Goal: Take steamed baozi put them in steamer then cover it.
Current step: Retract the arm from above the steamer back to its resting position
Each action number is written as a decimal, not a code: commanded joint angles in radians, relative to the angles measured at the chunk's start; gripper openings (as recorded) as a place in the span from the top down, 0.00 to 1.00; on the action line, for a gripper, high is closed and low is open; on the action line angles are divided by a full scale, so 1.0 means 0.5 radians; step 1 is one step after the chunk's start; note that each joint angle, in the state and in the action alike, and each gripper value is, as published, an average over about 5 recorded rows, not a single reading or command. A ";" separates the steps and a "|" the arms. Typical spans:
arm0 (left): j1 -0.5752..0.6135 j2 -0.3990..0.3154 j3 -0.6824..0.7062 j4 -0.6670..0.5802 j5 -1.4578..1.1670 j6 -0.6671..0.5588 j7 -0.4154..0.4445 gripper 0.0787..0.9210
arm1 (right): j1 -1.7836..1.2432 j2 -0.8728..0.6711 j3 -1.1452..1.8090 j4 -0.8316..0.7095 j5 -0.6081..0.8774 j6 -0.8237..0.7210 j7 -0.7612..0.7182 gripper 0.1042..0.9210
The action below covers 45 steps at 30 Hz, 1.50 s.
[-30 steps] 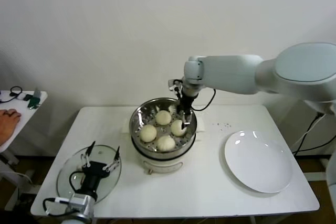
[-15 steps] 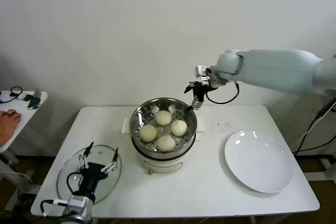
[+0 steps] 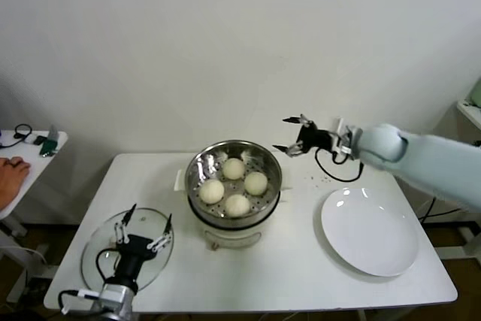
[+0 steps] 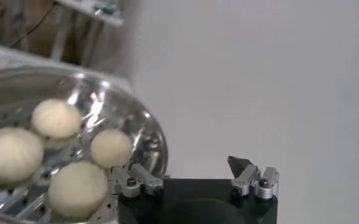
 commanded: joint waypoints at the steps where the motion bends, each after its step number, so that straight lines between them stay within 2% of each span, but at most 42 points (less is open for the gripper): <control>1: 0.054 -0.011 -0.015 -0.090 0.224 0.036 0.014 0.12 | -1.962 -0.356 2.212 0.314 -0.392 0.071 0.370 0.12; 6: 0.047 0.019 -0.068 -0.115 0.479 0.104 0.007 0.12 | -2.692 -0.136 2.989 0.434 -0.509 0.042 0.360 0.12; 10: 0.037 0.065 -0.110 -0.113 0.938 0.185 -0.004 0.12 | -3.110 0.113 3.423 0.530 -0.605 0.022 0.339 0.12; 13: 0.041 0.093 -0.158 -0.096 1.387 0.192 0.013 0.12 | -3.327 0.323 3.677 0.579 -0.636 0.026 0.300 0.12; 19: 0.122 0.150 -0.201 -0.069 2.314 0.173 0.154 0.12 | -3.682 0.705 4.007 0.678 -0.708 0.046 0.224 0.12; 22: 0.159 0.145 -0.172 -0.026 2.589 0.143 0.213 0.12 | -3.793 0.859 4.086 0.703 -0.744 0.078 0.174 0.12; 28: 0.194 0.055 -0.114 0.147 2.749 0.131 0.108 0.12 | -3.895 1.012 4.125 0.674 -0.820 0.147 0.093 0.12; 37: 0.002 -0.033 -0.168 0.575 2.665 -0.087 -0.173 0.12 | -3.899 1.064 4.066 0.675 -0.867 0.158 0.039 0.12; 45: -0.132 -0.047 -0.217 0.788 2.647 -0.191 -0.234 0.12 | -3.900 1.015 3.948 0.704 -0.928 0.150 0.058 0.12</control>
